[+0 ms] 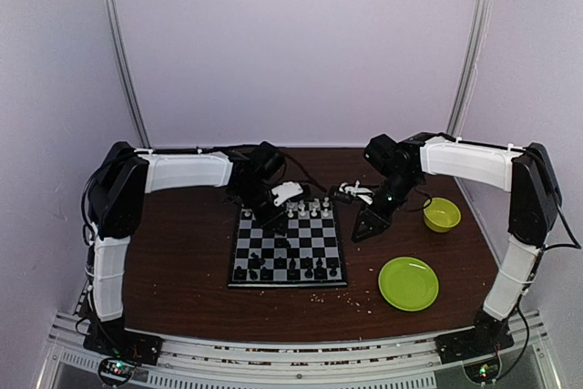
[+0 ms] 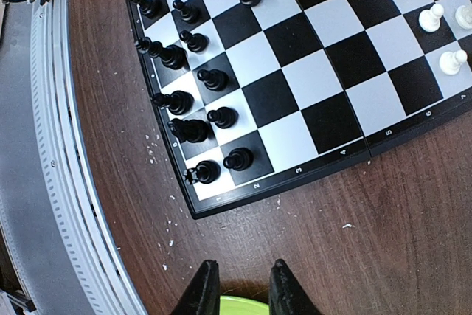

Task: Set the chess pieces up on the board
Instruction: Adjust the pawn on the chessboard.

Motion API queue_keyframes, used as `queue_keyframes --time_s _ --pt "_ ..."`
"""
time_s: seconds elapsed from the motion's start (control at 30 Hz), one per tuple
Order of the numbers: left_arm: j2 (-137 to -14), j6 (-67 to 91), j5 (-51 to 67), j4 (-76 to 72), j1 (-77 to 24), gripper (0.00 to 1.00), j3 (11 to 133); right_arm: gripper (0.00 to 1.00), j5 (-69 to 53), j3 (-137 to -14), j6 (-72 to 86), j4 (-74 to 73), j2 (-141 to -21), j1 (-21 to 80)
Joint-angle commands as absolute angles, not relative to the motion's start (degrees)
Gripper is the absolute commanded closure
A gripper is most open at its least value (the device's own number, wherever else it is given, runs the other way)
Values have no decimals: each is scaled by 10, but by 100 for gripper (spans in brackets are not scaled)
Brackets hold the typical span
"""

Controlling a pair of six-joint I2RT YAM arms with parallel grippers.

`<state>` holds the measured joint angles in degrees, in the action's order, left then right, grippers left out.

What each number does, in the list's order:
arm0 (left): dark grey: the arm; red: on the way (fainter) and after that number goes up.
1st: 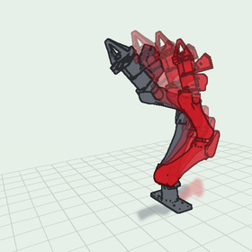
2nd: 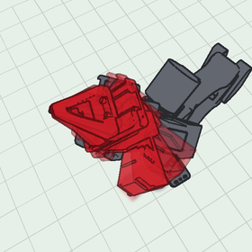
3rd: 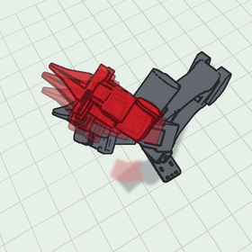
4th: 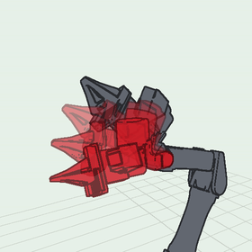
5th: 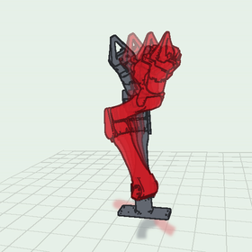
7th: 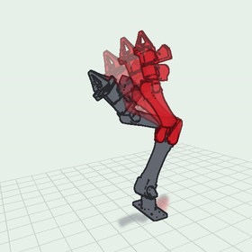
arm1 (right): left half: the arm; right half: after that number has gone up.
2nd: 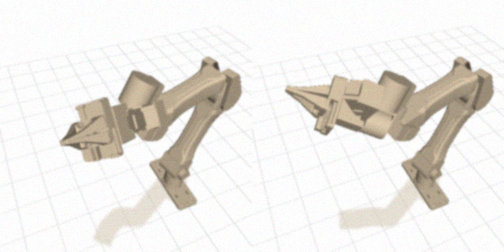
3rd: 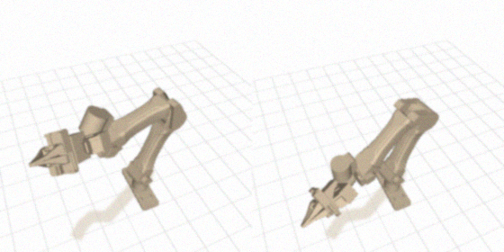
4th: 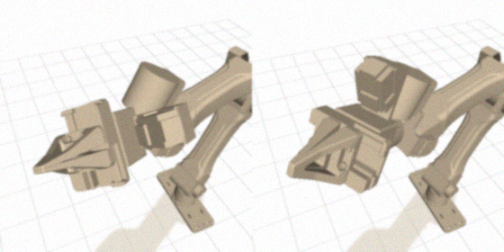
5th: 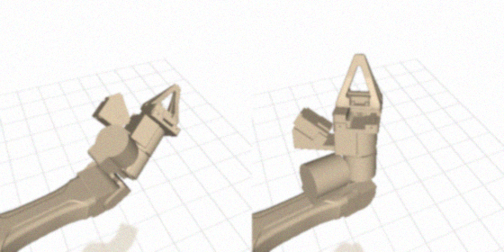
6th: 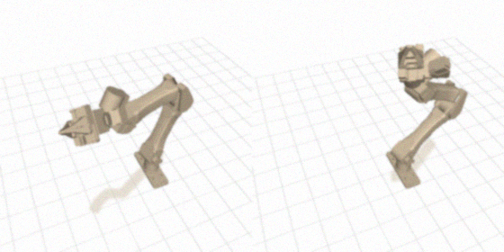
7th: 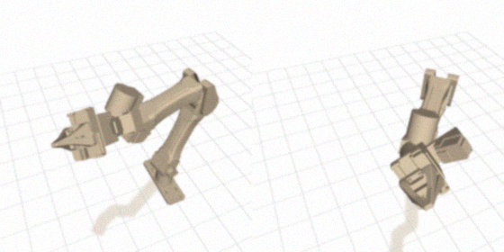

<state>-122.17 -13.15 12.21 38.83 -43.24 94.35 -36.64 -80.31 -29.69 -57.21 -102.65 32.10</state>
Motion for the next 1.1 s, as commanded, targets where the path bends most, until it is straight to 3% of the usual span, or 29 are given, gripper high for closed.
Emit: queue_keyframes --time_s 0.0,0.37,1.07 --pt "-1181 27 65 312 -454 57 911 76 -373 -816 -302 -579 -1027 318" --pt "-1193 144 -42 304 -473 58 909 76 -375 -817 -301 -579 -1029 318" --pt "-1222 134 -29 368 -452 62 937 76 -376 -817 -301 -582 -1027 318"
